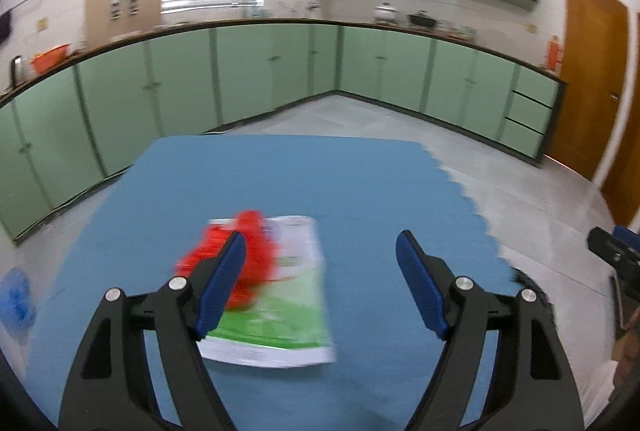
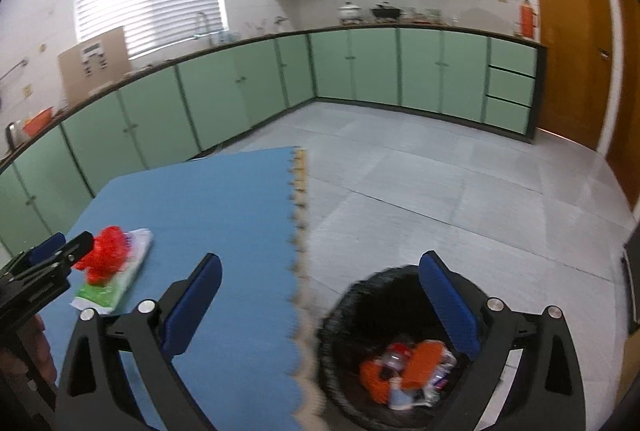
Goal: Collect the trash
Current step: 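Move both tools back to the mat and grasp the red plastic bag with the left tool, then grasp the white-green salt bag with the right tool while the left tool holds the red bag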
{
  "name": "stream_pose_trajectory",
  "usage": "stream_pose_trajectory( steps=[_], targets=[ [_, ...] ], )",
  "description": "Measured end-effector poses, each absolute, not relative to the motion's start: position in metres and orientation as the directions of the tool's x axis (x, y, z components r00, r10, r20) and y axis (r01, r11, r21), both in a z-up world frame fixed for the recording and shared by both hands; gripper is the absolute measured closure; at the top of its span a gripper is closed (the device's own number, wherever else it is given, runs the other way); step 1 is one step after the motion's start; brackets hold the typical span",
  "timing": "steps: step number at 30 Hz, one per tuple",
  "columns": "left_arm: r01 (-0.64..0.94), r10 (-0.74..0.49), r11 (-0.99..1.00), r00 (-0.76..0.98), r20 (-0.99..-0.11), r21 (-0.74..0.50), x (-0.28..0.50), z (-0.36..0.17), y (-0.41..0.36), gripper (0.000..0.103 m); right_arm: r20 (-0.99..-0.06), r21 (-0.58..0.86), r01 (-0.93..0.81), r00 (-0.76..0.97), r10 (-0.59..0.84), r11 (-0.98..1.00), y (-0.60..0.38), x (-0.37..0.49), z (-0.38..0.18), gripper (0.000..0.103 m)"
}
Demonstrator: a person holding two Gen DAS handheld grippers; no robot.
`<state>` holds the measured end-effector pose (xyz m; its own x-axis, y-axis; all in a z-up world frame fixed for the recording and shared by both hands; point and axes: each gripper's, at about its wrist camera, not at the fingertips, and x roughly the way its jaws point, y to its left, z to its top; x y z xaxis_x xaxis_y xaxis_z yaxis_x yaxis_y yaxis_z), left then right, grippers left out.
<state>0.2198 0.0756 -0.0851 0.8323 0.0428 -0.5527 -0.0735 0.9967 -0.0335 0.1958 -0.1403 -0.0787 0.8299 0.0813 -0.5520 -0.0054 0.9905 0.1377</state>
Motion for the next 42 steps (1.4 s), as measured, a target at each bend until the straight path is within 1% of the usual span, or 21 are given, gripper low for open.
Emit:
stream_pose_trajectory(
  steps=[4, 9, 14, 23, 25, 26, 28, 32, 34, 37, 42],
  targets=[
    [-0.132, 0.088, 0.991, 0.821, -0.564, -0.037, 0.222, -0.088, 0.109, 0.029, -0.527, 0.141, -0.07, 0.839, 0.135, 0.988, -0.102, 0.205, -0.082, 0.006],
    [-0.152, 0.096, 0.987, 0.805, -0.586, -0.046, 0.227, -0.096, 0.133, 0.029, -0.517, 0.156, -0.111, 0.837, 0.177, 0.982, -0.066, 0.218, -0.087, 0.006],
    [-0.15, 0.075, 0.986, 0.778, -0.624, -0.068, 0.25, -0.108, 0.146, 0.029, -0.519, 0.155, -0.118, 0.835, 0.182, 0.981, -0.046, 0.227, -0.093, 0.006],
    [-0.143, 0.049, 0.986, 0.743, -0.667, -0.087, 0.269, -0.133, 0.156, 0.03, -0.55, 0.152, -0.122, 0.814, 0.186, 0.981, -0.028, 0.24, -0.104, 0.007],
    [-0.143, 0.047, 0.986, 0.737, -0.675, -0.088, 0.27, -0.137, 0.156, 0.04, -0.554, 0.135, -0.124, 0.813, 0.179, 0.983, -0.023, 0.242, -0.106, 0.007],
    [-0.141, 0.043, 0.986, 0.732, -0.68, -0.09, 0.271, -0.139, 0.158, 0.043, -0.556, 0.124, -0.127, 0.813, 0.175, 0.984, -0.02, 0.243, -0.106, 0.008],
    [-0.138, 0.031, 0.985, 0.723, -0.69, -0.1, 0.273, -0.144, 0.159, 0.057, -0.559, 0.112, -0.129, 0.811, 0.17, 0.985, -0.017, 0.245, -0.107, 0.008],
    [-0.145, 0.032, 0.984, 0.725, -0.689, -0.106, 0.272, -0.146, 0.16, 0.065, -0.575, 0.095, -0.127, 0.802, 0.158, 0.987, -0.01, 0.25, -0.111, 0.009],
    [-0.15, 0.034, 0.982, 0.731, -0.681, -0.112, 0.269, -0.145, 0.16, 0.071, -0.583, 0.089, -0.125, 0.798, 0.154, 0.988, -0.008, 0.253, -0.112, 0.009],
    [-0.169, 0.041, 0.977, 0.748, -0.662, -0.13, 0.263, -0.14, 0.164, 0.075, -0.591, 0.089, -0.135, 0.791, 0.161, 0.987, -0.003, 0.255, -0.113, 0.009],
    [-0.201, 0.066, 0.968, 0.776, -0.627, -0.147, 0.247, -0.126, 0.173, 0.077, -0.601, 0.091, -0.162, 0.778, 0.184, 0.983, 0.007, 0.252, -0.116, 0.01]
  ],
)
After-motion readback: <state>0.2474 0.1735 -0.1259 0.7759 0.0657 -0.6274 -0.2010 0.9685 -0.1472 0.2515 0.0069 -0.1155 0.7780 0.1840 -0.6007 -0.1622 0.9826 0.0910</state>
